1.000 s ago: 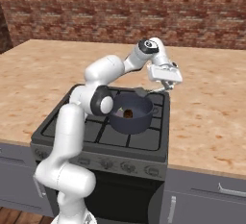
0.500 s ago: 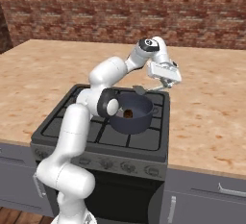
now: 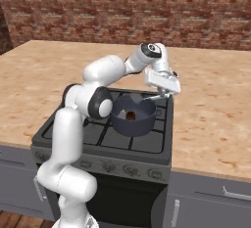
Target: Put the sweet potato and eggplant in the pot. Retrieve the spatula and lightly stir the vegetables in the pot.
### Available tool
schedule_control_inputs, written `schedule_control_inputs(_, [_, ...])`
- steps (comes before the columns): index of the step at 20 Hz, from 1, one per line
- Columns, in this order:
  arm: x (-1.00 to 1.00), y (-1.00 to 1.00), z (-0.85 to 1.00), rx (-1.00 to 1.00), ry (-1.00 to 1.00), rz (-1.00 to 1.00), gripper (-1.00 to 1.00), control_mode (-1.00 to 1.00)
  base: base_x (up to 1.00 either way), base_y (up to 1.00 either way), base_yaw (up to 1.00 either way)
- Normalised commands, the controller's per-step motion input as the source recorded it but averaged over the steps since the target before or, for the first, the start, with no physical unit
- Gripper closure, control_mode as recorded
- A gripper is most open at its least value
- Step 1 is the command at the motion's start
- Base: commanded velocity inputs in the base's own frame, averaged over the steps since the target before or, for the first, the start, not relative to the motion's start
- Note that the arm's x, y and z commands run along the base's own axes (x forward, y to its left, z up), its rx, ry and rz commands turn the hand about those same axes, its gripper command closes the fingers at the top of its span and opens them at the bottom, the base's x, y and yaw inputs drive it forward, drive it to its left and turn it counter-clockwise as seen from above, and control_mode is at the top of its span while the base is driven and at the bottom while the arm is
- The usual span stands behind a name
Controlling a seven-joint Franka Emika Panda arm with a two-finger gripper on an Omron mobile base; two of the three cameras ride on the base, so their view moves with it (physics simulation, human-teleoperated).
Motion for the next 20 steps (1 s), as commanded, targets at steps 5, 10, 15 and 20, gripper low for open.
schedule_control_inputs(5, [-0.15,0.08,-0.06,-0.15,-0.03,0.01,1.00,-1.00,0.00,0.00,0.00])
schedule_control_inputs(10, [0.00,0.06,0.26,-0.19,0.00,0.00,1.00,-1.00,0.00,0.00,0.00])
schedule_control_inputs(15, [0.00,0.04,0.21,-0.18,0.00,0.00,1.00,-1.00,0.00,0.00,0.00])
schedule_control_inputs(20, [0.11,0.00,0.29,-0.13,0.03,0.00,1.00,-1.00,0.00,0.00,0.00])
